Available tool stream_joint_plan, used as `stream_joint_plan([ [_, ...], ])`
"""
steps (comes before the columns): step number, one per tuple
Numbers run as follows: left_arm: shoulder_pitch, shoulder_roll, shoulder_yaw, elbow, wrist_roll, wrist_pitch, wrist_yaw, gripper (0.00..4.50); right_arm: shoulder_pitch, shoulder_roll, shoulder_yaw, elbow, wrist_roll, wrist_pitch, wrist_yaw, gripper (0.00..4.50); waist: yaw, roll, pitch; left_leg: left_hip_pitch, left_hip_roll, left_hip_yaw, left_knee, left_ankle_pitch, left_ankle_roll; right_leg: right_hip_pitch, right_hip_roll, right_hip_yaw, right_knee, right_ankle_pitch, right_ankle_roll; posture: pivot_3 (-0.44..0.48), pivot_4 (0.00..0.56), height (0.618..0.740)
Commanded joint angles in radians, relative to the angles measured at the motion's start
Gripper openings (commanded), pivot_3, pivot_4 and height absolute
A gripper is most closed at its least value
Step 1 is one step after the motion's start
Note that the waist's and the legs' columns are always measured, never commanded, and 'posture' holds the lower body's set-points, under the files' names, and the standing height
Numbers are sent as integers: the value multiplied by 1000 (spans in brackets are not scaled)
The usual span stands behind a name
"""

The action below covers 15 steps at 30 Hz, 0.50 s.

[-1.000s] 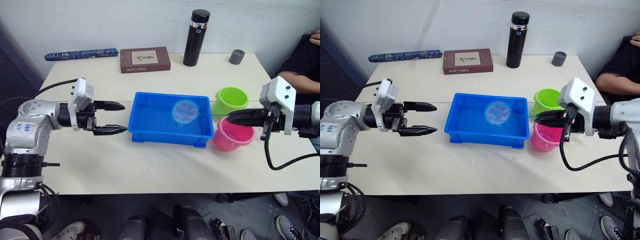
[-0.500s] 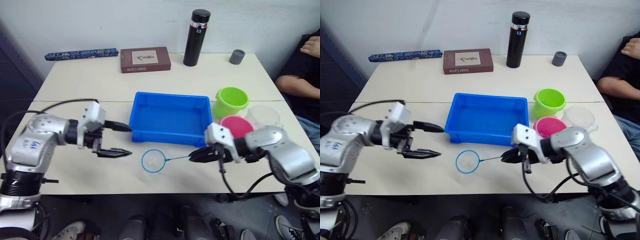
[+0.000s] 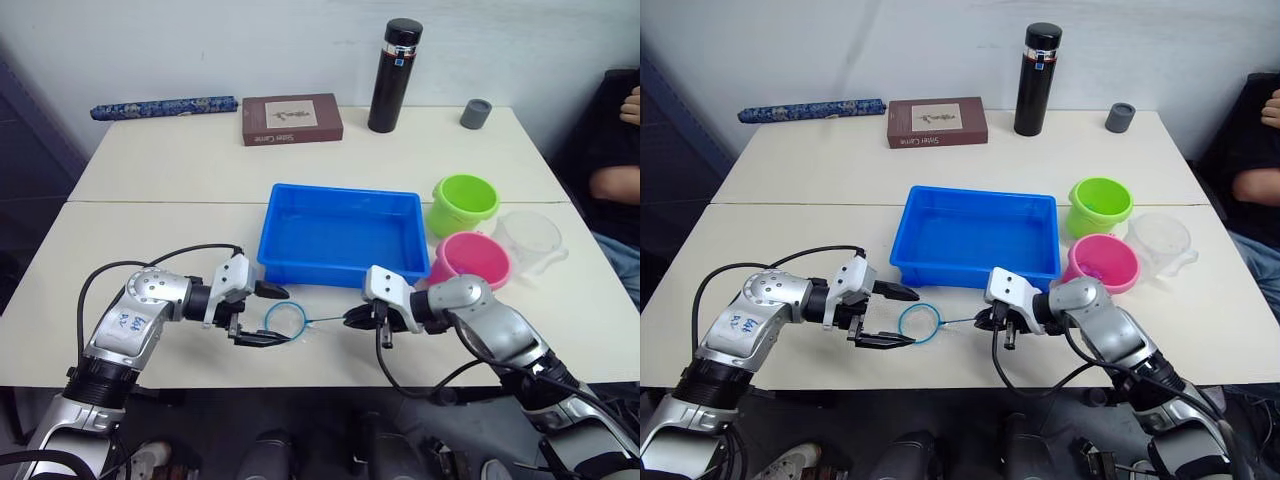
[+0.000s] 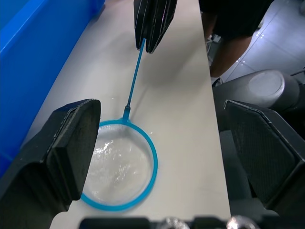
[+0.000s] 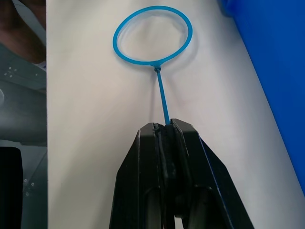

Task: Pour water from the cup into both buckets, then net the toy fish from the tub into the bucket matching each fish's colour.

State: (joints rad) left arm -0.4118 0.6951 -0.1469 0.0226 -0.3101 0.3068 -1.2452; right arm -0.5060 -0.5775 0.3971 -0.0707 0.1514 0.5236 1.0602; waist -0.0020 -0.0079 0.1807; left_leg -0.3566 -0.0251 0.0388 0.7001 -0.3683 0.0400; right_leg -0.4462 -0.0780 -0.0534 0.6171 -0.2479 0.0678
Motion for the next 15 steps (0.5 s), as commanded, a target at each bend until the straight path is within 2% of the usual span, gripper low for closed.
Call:
stream_joint_plan([
  [1, 12, -3, 7, -13, -1, -8, 5, 4499, -20, 12, -5, 1, -14, -21, -6, 410, 0, 0, 0, 0, 0, 0, 0, 0, 0, 0, 0, 0, 0, 0, 0, 0, 150, 740],
  [4, 19, 1, 11, -19, 2, 10, 18, 4500, -17, 9, -9, -9, -14, -16, 3, 1669, 0, 0, 0, 0, 0, 0, 0, 0, 0, 0, 0, 0, 0, 0, 0, 0, 150, 740],
  [5, 23, 4, 13, -22, 3, 17, 24, 4500, -13, 4, -7, -19, -15, -14, 8, 2251, 0, 0, 0, 0, 0, 0, 0, 0, 0, 0, 0, 0, 0, 0, 0, 0, 150, 740],
  [9, 66, 2, 55, -83, -22, 106, 103, 4500, 20, -73, -69, -173, 53, 112, 34, 4175, 0, 0, 0, 0, 0, -1, 0, 0, 0, 0, 0, 0, 0, 0, 0, 0, 150, 740],
  [15, 216, -11, 178, -202, -51, 192, 260, 4500, 191, -198, -245, -416, 167, 268, -7, 4175, 3, 0, 0, 0, 1, -2, -1, -1, 1, 0, -1, 0, -4, 0, 0, 0, 150, 740],
])
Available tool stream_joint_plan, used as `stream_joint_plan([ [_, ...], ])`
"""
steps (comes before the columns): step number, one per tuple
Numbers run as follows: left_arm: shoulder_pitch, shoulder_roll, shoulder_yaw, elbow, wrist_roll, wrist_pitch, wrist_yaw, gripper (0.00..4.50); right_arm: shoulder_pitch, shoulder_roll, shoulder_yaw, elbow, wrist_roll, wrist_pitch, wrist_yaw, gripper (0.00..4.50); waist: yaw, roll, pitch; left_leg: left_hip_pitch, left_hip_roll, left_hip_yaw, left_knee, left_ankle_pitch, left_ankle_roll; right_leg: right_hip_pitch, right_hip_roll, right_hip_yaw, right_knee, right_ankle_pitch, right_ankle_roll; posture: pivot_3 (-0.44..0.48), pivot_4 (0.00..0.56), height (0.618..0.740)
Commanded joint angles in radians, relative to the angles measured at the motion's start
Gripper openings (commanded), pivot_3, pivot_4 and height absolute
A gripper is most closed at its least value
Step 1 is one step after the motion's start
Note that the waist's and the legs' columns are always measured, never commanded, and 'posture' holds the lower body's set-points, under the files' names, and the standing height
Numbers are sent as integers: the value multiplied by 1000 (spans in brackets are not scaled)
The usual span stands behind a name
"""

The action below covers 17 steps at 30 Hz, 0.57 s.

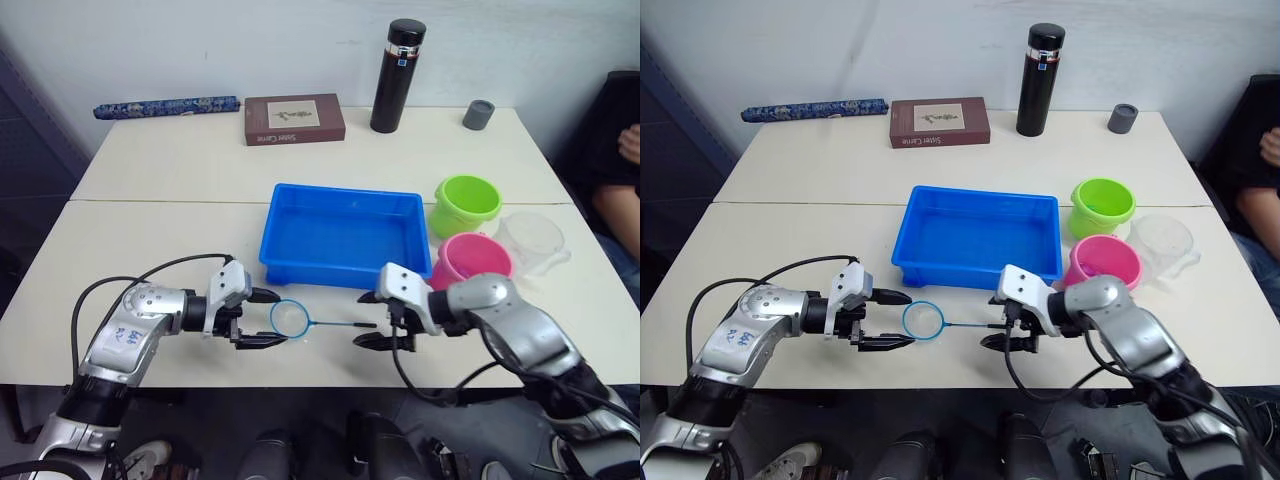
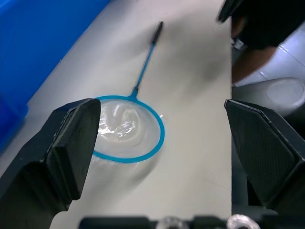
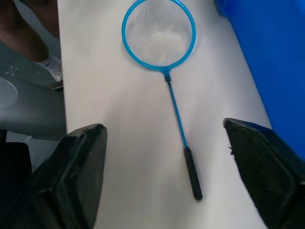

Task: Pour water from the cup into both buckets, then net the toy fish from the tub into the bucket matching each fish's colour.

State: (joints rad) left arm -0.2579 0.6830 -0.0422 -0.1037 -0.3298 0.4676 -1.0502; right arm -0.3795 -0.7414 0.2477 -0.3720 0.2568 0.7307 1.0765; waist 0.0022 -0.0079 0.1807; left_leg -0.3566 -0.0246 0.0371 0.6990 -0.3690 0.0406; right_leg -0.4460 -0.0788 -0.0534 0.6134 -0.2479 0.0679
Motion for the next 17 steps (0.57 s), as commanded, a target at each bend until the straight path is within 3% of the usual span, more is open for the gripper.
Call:
stream_joint_plan([
  [1, 102, -1, 96, -105, -40, 41, 84, 4500, 106, -42, -130, -145, 76, 77, -42, 4175, -1, 0, 0, 0, 0, 0, 0, 0, 0, 0, 0, 0, -1, 0, 0, 0, 150, 740],
  [9, 385, -81, 277, -218, -92, 120, 284, 4500, 426, -82, -321, -224, 103, 18, -110, 4175, 1, 0, 0, 1, 1, 0, -1, -2, 1, 2, 0, 1, -4, 0, -1, 0, 150, 740],
  [17, 442, -85, 291, -212, -102, 94, 289, 4500, 456, -90, -297, -206, 94, -45, -118, 4175, 4, 0, 0, 3, 1, 0, -1, -4, 3, 3, 0, 1, -3, -1, -2, 0, 150, 740],
])
